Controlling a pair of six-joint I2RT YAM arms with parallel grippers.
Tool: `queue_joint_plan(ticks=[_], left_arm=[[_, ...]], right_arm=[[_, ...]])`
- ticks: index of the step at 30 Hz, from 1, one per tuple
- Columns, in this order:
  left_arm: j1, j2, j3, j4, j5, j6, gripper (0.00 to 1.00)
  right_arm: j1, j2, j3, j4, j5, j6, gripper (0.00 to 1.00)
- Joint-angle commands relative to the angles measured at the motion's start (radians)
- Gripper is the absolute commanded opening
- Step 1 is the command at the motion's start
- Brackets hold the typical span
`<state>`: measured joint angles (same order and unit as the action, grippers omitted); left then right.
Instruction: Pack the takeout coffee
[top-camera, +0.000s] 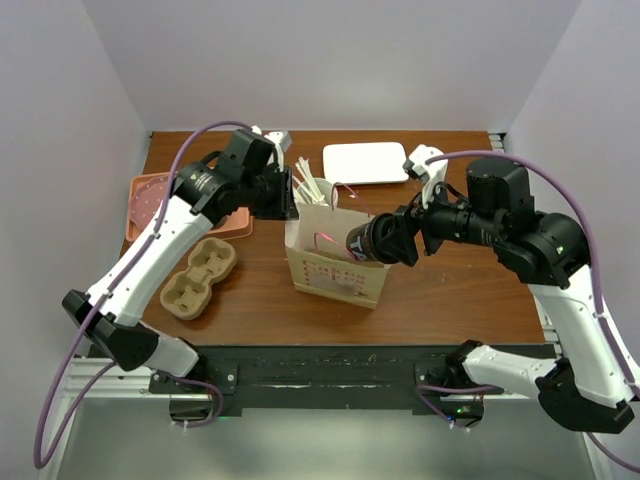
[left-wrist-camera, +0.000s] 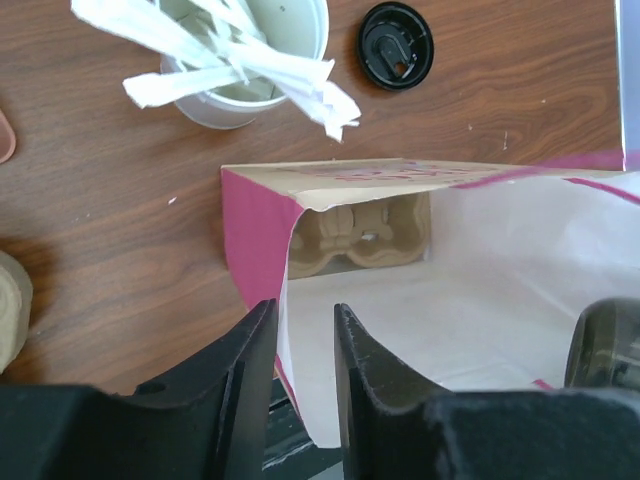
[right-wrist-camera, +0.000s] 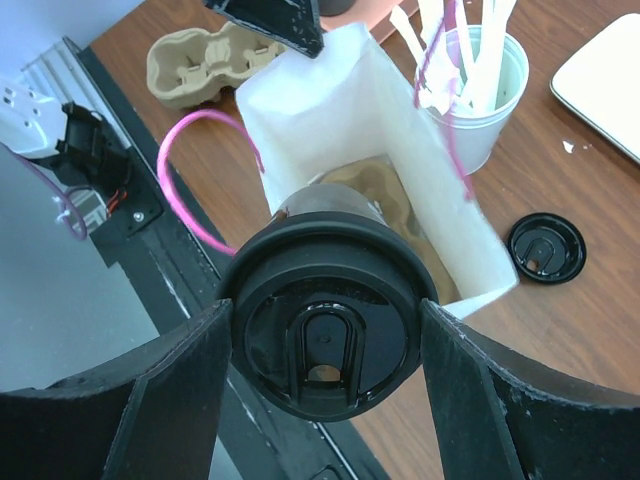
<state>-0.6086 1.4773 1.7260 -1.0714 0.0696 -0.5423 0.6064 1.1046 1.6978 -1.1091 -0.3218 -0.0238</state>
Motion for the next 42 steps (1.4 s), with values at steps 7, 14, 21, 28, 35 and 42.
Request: queue_joint_plan(ticks=[7,14,21,28,35,42], left_arm=[[0.004,-0.031,-0.056,0.042,-0.065,0.008,0.48],[0.004,0.073,0.060,0.002,-0.114,0.064,0.49],[0.004,0.014,-0.017,0.062,-0.074,0.100,0.18],[-0.031,-0.262,-0.345,0.405,0.029,0.004,0.00],[-0.091,-0.383,-0.503,0.488,-0.017,-0.004,0.00],[-0.097,-0.500,-0.635,0.582,-0.022,0.025,0.00]], right_arm=[[0.061,0.014,0.031,0.011,0.130,-0.105,0.23],[0.101,0.063,0.057,0.017,0.188,-0.128,0.23],[0.165,0.112,0.088,0.014,0.282,-0.139,0.23],[0.335,0.103,0.014,-0.011,0.400,-0.102,0.22],[0.536,0.104,-0.030,-0.012,0.611,-0.019,0.21],[0.699,0.127,-0.096,0.005,0.777,-0.021,0.22]])
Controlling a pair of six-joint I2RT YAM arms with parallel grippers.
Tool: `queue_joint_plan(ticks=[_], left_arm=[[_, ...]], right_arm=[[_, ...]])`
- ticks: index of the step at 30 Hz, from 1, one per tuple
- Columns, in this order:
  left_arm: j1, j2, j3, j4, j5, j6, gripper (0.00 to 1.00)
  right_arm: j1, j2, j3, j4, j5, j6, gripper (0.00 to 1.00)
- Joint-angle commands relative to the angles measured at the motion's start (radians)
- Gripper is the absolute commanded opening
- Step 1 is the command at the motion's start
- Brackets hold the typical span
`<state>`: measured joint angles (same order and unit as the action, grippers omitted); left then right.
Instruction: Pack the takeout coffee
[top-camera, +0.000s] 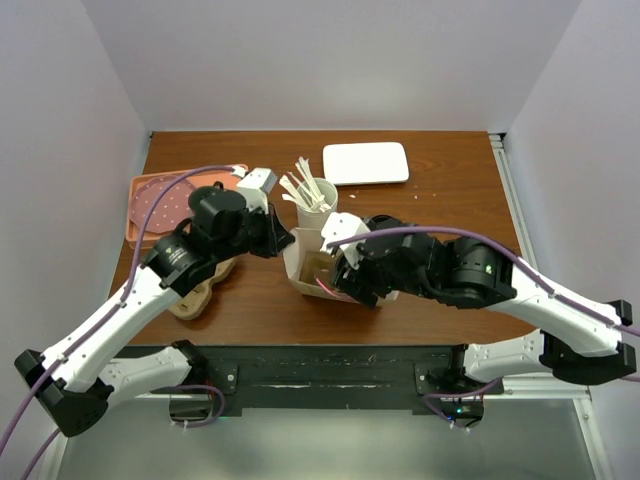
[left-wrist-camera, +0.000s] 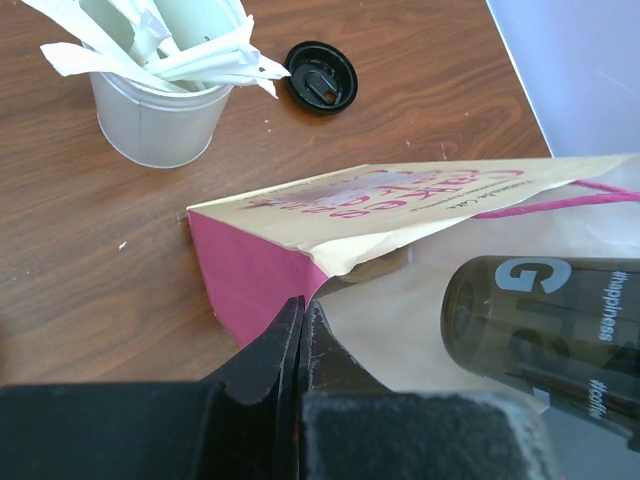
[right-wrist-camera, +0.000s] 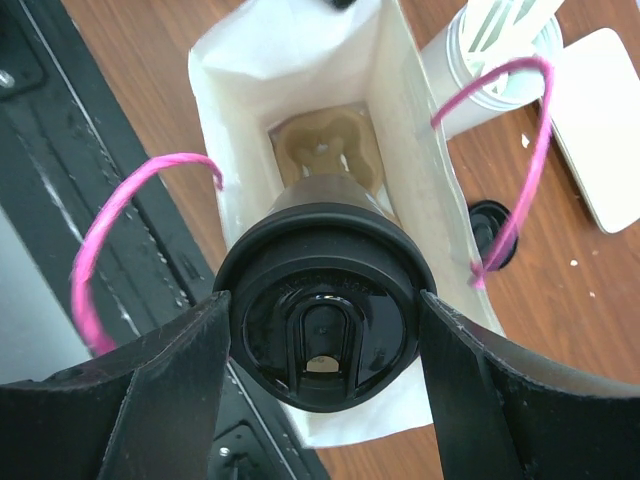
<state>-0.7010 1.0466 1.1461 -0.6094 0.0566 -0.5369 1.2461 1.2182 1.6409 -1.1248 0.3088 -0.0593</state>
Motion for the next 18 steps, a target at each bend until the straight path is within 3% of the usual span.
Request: queue_joint_plan(ticks=[1,11,18], left_arm=[[-0.005,-0.088,-0.065,0.125,-0.011,0.021,0.00],[-0.005,-0.100,-0.045,0.103,-0.054,0.084,0.00],[-0.005,-0.141,-0.080,0.068,-0.024,0.089,0.08]], right_arm=[[0.070,0.015,-0.050,0.022,0.157,0.013,0.22],[0.156,0.067,-0.096,0.089,0.234,-0.014,0.20],[0.208,0.099,-0.184,0.181,0.296,0.021,0.18]])
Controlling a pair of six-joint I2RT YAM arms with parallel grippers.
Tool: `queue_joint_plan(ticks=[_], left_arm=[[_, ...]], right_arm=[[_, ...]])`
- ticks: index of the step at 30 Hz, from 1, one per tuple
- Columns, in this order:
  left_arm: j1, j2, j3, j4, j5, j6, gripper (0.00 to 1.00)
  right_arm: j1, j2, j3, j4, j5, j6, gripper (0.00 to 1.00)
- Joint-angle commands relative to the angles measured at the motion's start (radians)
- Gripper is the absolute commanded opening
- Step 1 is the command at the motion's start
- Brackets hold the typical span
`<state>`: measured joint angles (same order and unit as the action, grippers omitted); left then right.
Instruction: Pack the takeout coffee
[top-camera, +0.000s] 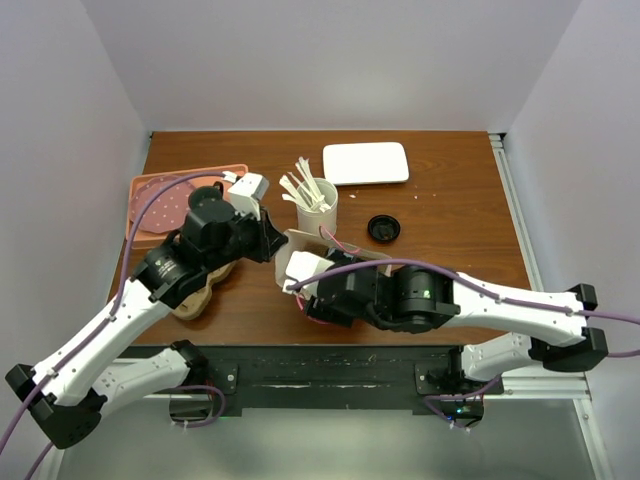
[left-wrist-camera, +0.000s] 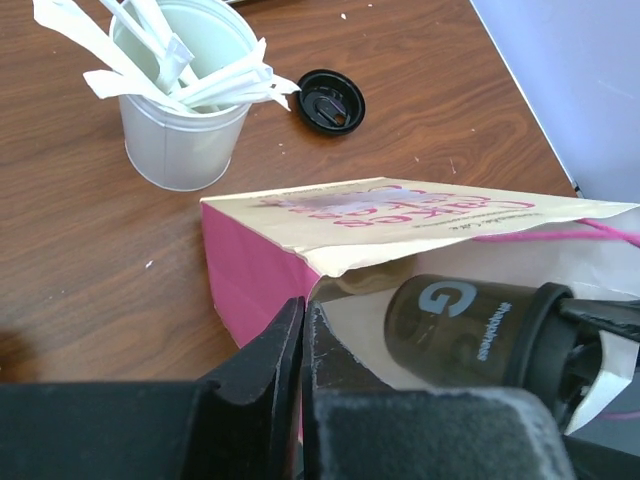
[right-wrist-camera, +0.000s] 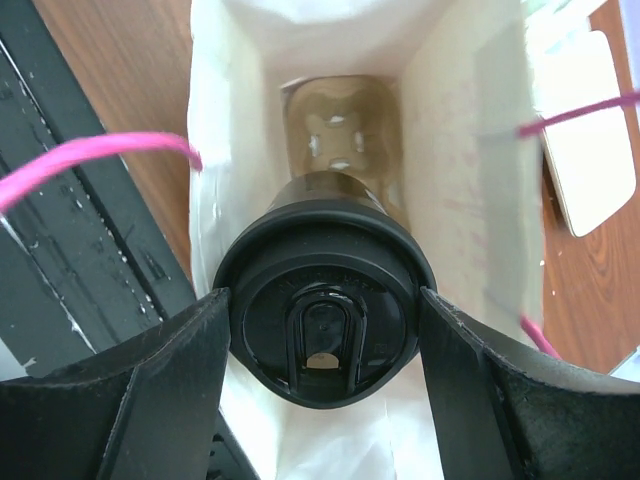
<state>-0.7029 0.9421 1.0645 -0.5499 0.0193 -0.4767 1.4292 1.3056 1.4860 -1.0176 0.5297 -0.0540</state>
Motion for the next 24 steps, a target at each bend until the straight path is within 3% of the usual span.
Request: queue_joint_plan(ticks=[1,3,4,7,15,20,24], left_arm=[[-0.003,-0.048,0.002,0.008,0.025,0.035,0.11],[-0.003,-0.057,0.000,0.013,0.040,0.049,0.20],[-0.003,-0.062,0.000,0.015,0.056,0.052,0.30],[-0.003,-0.034,0.034,-0.042,0.057,0.052,0.41],[-0.003,0.011,0.058,-0.171,-0.016,0.061,0.54],[-0.003,0.038,0.044,-0.167,-0.009,0.055,0.52],[-0.003,0.009,0.031,-0.092,0.060,0.049,0.36]], right_arm=[[0.027,0.017,-0.032,0.079,0.079,0.010,0.18],[0.027,0.037,-0.033,0.076,0.096,-0.003,0.18],[0.028,0.040,-0.033,0.080,0.093,-0.021,0.18],[0.028,0.053,-0.035,0.103,0.089,-0.047,0.18],[0.028,-0.009,-0.118,0.123,0.090,-0.030,0.18],[0.028,-0.058,-0.177,0.119,0.082,-0.032,0.17],[0.027,-0.071,-0.191,0.117,0.108,-0.047,0.17]])
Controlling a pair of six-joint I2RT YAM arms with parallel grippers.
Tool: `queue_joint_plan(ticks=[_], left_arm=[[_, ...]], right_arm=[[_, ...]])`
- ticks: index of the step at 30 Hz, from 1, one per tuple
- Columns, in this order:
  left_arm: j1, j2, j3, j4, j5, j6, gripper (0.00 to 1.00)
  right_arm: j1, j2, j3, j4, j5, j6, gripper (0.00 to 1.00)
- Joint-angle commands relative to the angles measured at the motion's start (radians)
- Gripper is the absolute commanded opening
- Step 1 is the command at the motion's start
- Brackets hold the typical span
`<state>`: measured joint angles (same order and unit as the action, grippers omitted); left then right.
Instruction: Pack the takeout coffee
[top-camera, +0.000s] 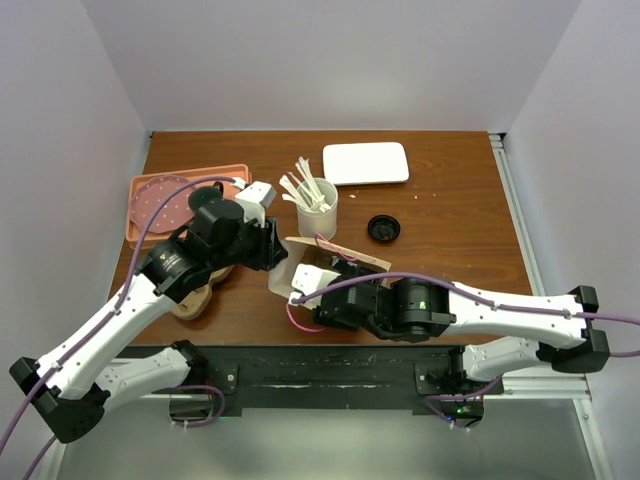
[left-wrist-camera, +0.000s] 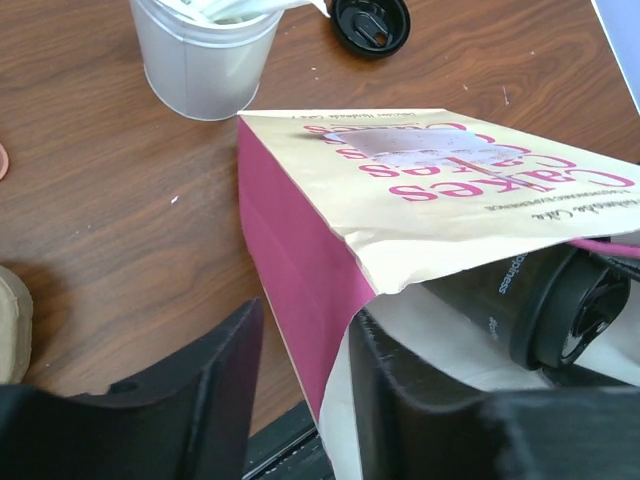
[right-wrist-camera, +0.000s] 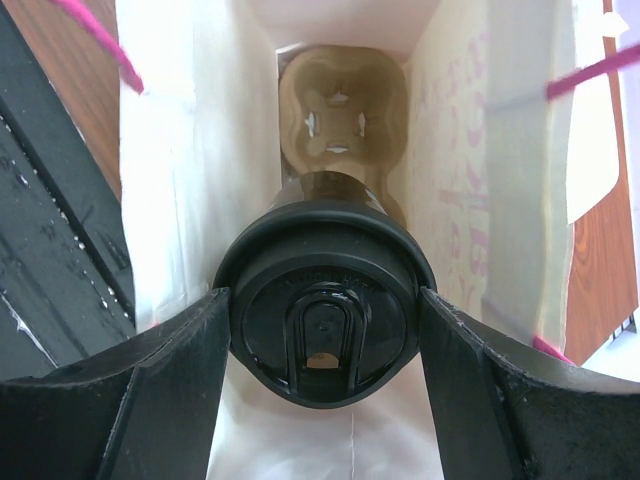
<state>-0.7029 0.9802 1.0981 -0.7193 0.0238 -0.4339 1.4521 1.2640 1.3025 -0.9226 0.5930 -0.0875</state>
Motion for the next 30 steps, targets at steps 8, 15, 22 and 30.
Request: queue_joint_plan(ticks=[8,15,22,30], left_arm=[[-0.003,-0.100,-0.079,0.138,0.149,-0.032,0.28],[-0.004,-0.127,-0.153,0.201,0.215,-0.097,0.12],[-0.004,-0.112,-0.132,0.195,0.232,-0.083,0.00],[-0.006,-0.104,-0.109,0.202,0.234,-0.077,0.00]], right_arm=[[-0.001,-0.035,-0.052,0.002,0.102,-0.005,0.17],[-0.012,-0.074,-0.094,0.007,0.090,-0.011,0.17],[-0.070,-0.066,-0.056,0.041,0.059,-0.092,0.17],[-0.157,-0.052,-0.051,0.043,0.025,-0.201,0.16]])
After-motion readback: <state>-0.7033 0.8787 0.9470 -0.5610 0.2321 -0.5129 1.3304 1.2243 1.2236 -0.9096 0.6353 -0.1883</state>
